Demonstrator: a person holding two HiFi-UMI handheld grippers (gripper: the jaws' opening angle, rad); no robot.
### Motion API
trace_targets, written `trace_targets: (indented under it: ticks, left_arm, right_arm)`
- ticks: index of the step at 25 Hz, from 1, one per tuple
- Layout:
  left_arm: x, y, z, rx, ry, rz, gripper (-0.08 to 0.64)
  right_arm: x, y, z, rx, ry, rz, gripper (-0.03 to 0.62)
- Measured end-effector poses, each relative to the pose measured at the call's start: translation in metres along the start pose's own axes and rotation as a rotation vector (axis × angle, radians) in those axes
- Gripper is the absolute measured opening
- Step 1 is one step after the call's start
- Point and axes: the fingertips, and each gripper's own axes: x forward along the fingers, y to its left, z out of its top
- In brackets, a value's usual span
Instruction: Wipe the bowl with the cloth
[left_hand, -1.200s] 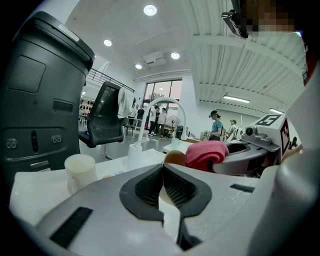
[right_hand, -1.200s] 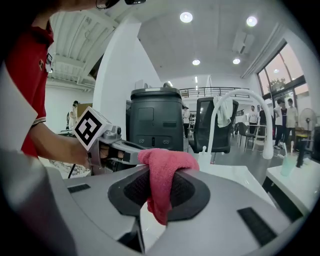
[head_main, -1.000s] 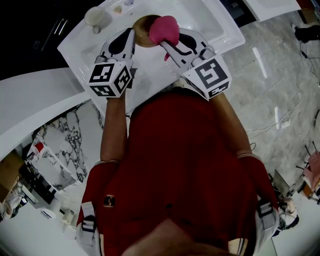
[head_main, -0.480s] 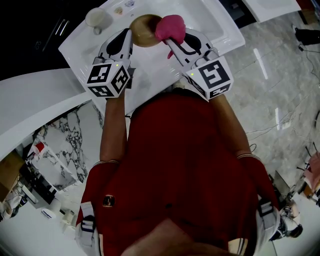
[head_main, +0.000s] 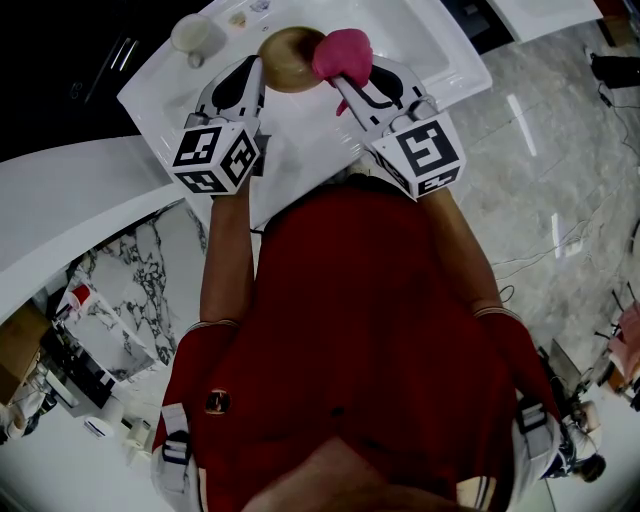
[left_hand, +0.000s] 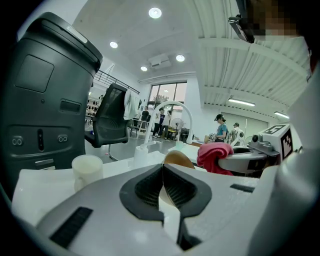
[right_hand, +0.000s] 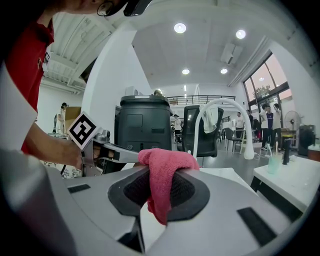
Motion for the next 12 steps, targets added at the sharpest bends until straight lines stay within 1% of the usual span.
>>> trace_targets:
  ticks: [12]
  left_arm:
    - [-0.0028, 0.0025, 0.0005, -0.004, -0.008, -0.008, 0.011]
  right_arm:
    - [0.0035, 0.0040, 0.0044, -0.007, -0.008, -0.013, 0.069]
